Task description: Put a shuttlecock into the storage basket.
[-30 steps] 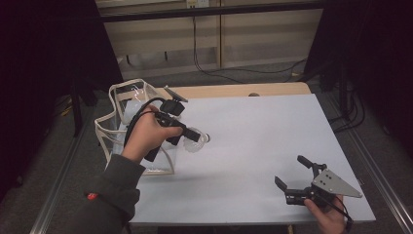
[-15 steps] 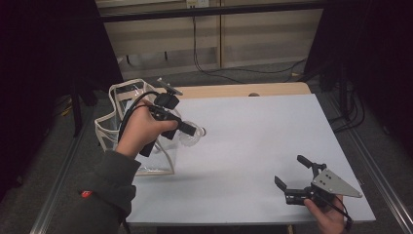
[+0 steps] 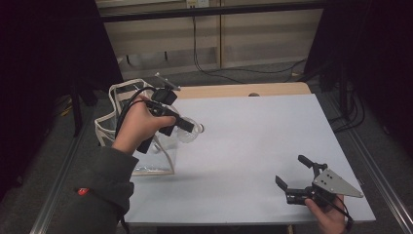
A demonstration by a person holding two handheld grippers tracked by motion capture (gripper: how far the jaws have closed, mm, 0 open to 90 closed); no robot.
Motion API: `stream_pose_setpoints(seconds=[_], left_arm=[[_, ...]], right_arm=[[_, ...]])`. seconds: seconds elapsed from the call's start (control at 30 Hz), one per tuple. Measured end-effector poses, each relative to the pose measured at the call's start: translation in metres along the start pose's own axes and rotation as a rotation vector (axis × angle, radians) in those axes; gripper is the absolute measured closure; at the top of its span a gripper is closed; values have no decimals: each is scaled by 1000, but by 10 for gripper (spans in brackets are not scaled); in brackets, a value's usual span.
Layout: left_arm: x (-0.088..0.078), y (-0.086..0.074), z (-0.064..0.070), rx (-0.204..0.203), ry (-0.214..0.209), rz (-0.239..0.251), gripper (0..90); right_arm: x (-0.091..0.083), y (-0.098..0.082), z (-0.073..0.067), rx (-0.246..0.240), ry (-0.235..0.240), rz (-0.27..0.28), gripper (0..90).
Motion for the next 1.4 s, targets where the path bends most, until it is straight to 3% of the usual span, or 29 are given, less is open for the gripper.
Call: stream_pose_setpoints(seconds=[1.4], left_arm=[[-39, 21, -12, -34, 45, 56, 890]], right_arm=[[1, 0, -1, 5, 1, -1, 13]])
Point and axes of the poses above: each handheld gripper's, and its own axes: x roughly forward along the jaws, y roughly out of its top, z roughly to its right, the point moved 10 cm from there along x, roughly forward along the jaws, and after that the axes turned 7 degrees about -x, right-handed, at the moved point
